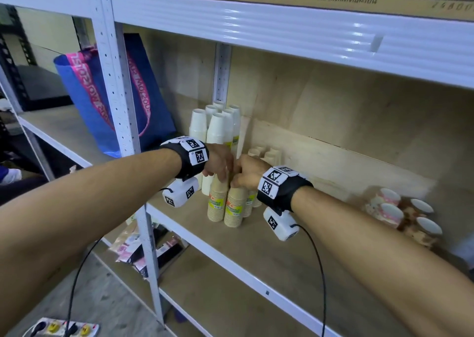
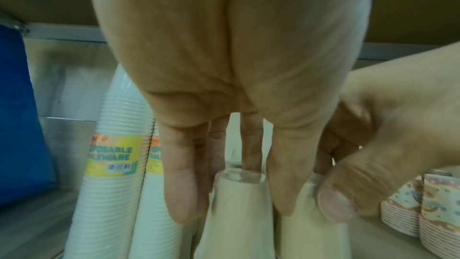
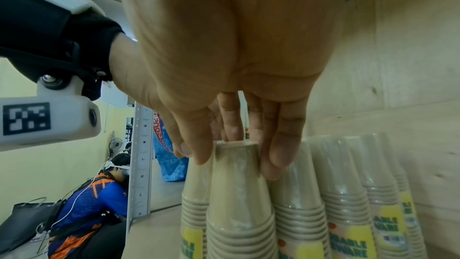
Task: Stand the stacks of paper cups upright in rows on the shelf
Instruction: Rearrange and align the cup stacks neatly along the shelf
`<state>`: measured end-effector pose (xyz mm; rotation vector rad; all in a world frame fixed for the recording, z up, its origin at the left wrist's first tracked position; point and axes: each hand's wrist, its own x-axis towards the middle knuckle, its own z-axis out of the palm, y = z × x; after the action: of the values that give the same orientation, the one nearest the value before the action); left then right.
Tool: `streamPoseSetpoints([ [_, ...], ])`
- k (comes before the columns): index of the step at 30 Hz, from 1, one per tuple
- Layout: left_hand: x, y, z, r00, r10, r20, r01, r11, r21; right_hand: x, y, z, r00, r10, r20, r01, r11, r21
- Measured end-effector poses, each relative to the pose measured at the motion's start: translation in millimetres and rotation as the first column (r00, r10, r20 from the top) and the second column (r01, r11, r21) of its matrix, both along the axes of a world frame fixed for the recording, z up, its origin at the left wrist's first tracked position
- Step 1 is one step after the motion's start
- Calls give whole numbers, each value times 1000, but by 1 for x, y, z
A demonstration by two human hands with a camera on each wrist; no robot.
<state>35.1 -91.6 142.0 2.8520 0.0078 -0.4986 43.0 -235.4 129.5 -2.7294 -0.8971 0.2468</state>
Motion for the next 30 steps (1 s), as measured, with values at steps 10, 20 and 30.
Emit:
streamPoseSetpoints([
  [10,0,-10,-2,993,-121,14,119,987,105,-3,-6,-4,998,58,26,-56,996,-63],
  [20,23,-50,19,973,-228,-24,229,968,105,13,-51,10,999,-6,-33,3,997,-72],
  [30,63,-120,46,946,-314,81,312,950,34,47,-132,23,964,-263,36,265,962,-59],
])
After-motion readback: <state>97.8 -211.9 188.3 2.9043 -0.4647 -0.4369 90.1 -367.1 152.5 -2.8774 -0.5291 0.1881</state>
